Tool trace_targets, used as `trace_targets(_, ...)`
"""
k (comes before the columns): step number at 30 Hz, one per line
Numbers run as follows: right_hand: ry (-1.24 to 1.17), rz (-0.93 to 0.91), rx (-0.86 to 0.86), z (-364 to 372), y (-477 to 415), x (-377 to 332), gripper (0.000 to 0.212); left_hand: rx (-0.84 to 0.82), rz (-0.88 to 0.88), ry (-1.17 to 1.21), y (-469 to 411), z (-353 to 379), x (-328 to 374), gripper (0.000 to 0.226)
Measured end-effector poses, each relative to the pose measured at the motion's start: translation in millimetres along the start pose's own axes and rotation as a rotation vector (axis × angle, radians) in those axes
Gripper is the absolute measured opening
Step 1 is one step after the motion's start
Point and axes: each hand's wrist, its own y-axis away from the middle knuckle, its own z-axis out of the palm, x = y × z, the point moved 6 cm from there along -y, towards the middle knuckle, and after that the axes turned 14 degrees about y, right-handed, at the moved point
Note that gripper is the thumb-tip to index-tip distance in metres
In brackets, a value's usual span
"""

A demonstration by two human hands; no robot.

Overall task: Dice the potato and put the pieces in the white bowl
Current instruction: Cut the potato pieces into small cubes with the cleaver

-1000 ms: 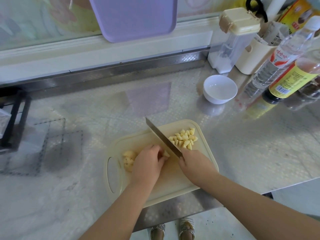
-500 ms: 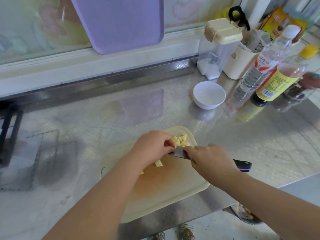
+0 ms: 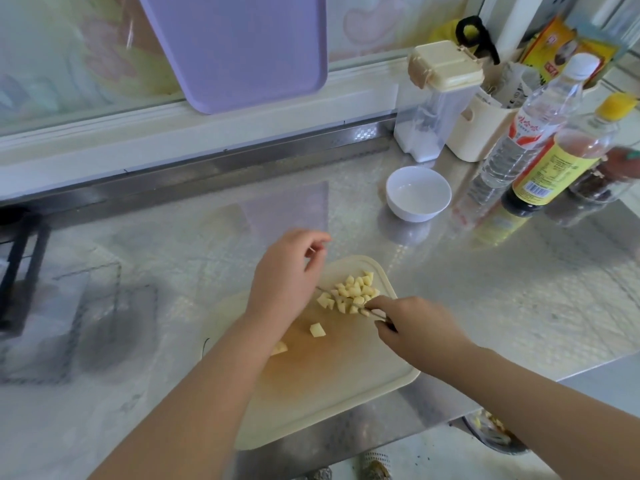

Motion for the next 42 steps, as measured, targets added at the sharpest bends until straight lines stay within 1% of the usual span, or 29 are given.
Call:
trace_targets(2,-0.163,0.051,-0.012,2,-2,3,0.024,0.199,0.016,0.068,16,-23,-1,0.019)
trace_targets(3,-0.237,0.066,-0.009,3,-4,3,0.017,0.236,-0.003,0.067,25,-29,-7,0.017)
trace_targets(4,-0.304,0.081,-0.003,4,-5,4,0.015,0.215,-0.036,0.053,32,-27,-16,0.015)
trace_targets(5,-0.351,0.097,0.005,4,-6,5,0.017,0.136,-0.084,0.033,39,-19,-28,0.016)
trace_targets(7,-0.405,0.117,0.0,6,-6,5,0.019,-0.142,-0.171,-0.048,52,4,-52,0.021)
trace_targets(8,-0.419,0.121,-0.004,5,-6,5,0.019,-0.288,-0.175,-0.129,58,16,-60,0.024)
trace_targets(9,-0.424,0.122,-0.009,6,-6,5,0.018,-0.397,-0.163,-0.216,62,25,-65,0.026)
trace_targets(11,-0.421,0.123,-0.014,5,-6,5,0.017,-0.49,-0.138,-0.333,66,35,-69,0.026)
trace_targets(13,-0.417,0.125,-0.018,6,-5,4,0.016,-0.511,-0.129,-0.365,65,39,-68,0.025)
trace_targets(15,-0.413,0.121,-0.026,7,-3,3,0.016,-0.496,-0.139,-0.35,62,37,-67,0.022)
trace_targets(16,-0.411,0.119,-0.027,7,-2,2,0.016,-0.48,-0.183,-0.317,61,34,-69,0.02)
trace_targets(18,-0.407,0.112,-0.034,8,-2,-1,0.016,-0.474,-0.331,-0.237,60,27,-77,0.018)
trace_targets(20,-0.4,0.099,-0.048,10,-2,-5,0.017,-0.518,-0.404,-0.236,59,25,-84,0.016)
trace_targets(22,-0.374,0.082,-0.064,11,-2,-10,0.017,-0.523,-0.397,-0.261,57,26,-86,0.015)
trace_targets(24,-0.369,0.071,-0.074,13,-2,-15,0.017,-0.486,-0.382,-0.253,55,28,-85,0.016)
trace_targets(29,-0.392,0.073,-0.097,18,-2,-21,0.016,-0.338,-0.381,-0.18,57,27,-86,0.019)
trace_targets(32,-0.39,0.083,-0.093,19,-4,-24,0.017,-0.312,-0.364,-0.133,63,27,-87,0.021)
trace_targets(34,-0.395,0.089,-0.092,20,-3,-26,0.019,-0.297,-0.364,-0.102,67,26,-88,0.018)
trace_targets(38,-0.39,0.092,-0.108,26,0,-33,0.018,-0.235,-0.394,-0.135,72,24,-89,0.013)
trace_targets(42,-0.37,0.106,-0.078,29,2,-41,0.016,-0.176,-0.416,-0.183,78,26,-84,0.017)
